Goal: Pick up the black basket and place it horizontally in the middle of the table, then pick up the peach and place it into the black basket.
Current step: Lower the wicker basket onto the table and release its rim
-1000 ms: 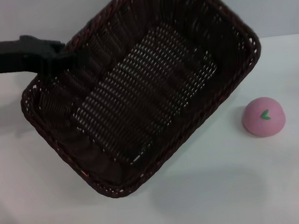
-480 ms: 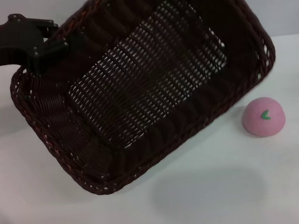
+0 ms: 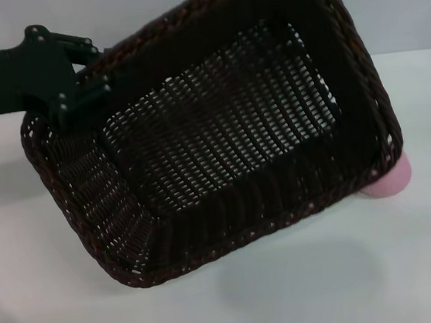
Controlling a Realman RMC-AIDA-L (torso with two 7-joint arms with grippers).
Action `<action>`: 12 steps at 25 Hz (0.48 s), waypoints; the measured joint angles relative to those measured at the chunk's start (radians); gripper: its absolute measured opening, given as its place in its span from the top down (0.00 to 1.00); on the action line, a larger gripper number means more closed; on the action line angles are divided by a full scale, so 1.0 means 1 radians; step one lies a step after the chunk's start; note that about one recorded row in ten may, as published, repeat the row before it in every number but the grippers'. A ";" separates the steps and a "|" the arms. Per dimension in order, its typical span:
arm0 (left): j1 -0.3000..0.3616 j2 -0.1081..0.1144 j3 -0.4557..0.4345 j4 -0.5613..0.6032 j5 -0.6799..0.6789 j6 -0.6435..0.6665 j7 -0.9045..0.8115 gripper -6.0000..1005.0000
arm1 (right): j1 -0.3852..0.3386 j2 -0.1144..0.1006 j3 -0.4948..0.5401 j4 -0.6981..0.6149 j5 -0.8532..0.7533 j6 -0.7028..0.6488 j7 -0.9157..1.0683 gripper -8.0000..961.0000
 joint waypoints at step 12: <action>-0.006 -0.007 0.133 0.065 0.025 0.012 0.079 0.76 | -0.001 0.000 -0.004 0.017 0.000 0.025 0.000 0.46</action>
